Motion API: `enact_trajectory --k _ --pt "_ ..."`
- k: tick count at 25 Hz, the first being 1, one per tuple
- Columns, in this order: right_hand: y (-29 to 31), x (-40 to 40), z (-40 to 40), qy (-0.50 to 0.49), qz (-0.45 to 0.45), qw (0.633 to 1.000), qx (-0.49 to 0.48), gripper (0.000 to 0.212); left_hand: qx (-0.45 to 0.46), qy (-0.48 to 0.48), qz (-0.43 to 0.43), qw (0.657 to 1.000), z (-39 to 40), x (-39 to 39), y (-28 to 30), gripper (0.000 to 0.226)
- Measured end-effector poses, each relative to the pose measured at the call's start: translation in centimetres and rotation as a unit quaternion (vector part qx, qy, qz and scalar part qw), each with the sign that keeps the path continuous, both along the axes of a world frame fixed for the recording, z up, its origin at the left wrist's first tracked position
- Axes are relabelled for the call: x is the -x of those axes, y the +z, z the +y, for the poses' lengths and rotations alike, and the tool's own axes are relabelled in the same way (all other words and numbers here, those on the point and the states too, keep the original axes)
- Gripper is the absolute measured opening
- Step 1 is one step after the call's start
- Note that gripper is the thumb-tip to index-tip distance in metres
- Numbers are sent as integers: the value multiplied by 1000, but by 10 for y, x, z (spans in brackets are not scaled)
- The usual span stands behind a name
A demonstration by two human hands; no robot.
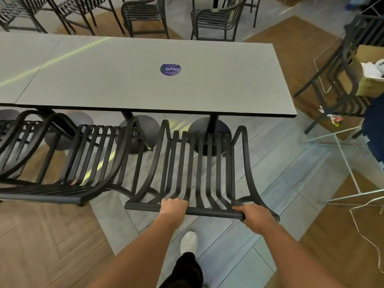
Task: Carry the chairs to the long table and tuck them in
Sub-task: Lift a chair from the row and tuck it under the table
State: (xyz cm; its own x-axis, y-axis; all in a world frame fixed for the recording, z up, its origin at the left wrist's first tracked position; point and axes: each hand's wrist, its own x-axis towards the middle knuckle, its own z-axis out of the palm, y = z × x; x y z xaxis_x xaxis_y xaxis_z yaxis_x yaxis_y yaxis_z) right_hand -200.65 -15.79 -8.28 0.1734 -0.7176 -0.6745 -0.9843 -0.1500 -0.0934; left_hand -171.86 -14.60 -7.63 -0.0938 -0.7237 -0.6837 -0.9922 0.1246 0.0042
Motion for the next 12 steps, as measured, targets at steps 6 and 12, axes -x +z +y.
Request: enact_trajectory --k 6,12 --pt "-4 8 -27 -1 -11 1000 -7 52 -22 2 2 1000 -32 4 -2 44" --pt "1 12 -38 -17 -17 1000 -10 52 -23 -1 23 999 -46 11 5 46"
